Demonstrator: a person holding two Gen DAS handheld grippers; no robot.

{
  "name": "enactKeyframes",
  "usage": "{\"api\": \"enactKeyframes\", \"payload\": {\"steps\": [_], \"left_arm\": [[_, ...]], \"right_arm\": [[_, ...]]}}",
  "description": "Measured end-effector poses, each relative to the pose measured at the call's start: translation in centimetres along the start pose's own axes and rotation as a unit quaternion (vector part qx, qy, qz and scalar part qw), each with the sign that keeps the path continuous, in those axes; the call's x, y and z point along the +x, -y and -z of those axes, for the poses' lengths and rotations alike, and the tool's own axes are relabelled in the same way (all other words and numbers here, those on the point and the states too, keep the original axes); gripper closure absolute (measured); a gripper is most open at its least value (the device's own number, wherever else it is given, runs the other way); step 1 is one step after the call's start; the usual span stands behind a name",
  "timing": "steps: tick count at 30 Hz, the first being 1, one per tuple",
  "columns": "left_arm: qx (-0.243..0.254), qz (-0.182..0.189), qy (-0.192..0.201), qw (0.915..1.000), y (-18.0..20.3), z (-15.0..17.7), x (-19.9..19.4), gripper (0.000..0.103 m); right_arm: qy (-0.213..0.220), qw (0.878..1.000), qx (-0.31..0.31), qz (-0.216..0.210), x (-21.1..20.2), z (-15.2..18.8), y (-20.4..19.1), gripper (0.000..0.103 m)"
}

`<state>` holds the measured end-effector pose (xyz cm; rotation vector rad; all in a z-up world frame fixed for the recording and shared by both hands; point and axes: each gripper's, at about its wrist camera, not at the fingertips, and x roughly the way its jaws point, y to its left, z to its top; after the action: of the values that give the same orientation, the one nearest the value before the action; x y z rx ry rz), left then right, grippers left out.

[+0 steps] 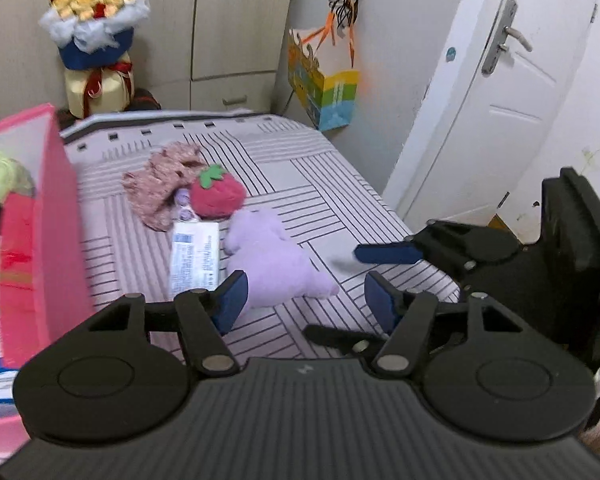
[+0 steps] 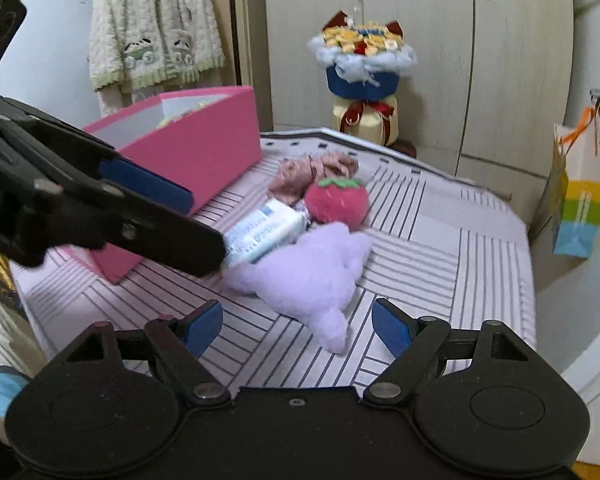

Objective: Organize soft objects
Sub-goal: 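Move the left tool to the lavender plush toy and grasp it, then lift the lavender plush with the left tool and drop it into the box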

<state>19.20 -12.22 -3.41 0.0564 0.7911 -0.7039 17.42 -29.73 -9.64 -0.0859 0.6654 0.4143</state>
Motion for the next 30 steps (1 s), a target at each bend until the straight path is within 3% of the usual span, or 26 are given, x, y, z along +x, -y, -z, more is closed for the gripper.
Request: {"api": "enactKeyframes", "payload": {"steps": [9,16,22,30], "left_arm": [[-0.044,-0.018,-0.031,0.9984,-2.2,-0.5,5.5,0.040],[-0.059,-0.006,-0.045,0.9972,-2.7,-0.6,6.8,0.040],[-0.089,-0.033,-0.061,0.9937,-3.4,0.4,8.2,0.038],[-0.107,-0.017,-0.034,0.9935,-3.8,1.0,7.8,0.045]], "right_arm": [[-0.015,1.000,0.015,0.010,4.2,0.0,0.4,0.018],[-0.018,0.999,0.032,0.009,5.4,-0.5,1.1,0.018],[-0.002,0.999,0.018,0.027,5.4,0.1,0.1,0.019],[0.016,0.999,0.038,0.030,4.7,0.4,-0.2,0.029]]}}
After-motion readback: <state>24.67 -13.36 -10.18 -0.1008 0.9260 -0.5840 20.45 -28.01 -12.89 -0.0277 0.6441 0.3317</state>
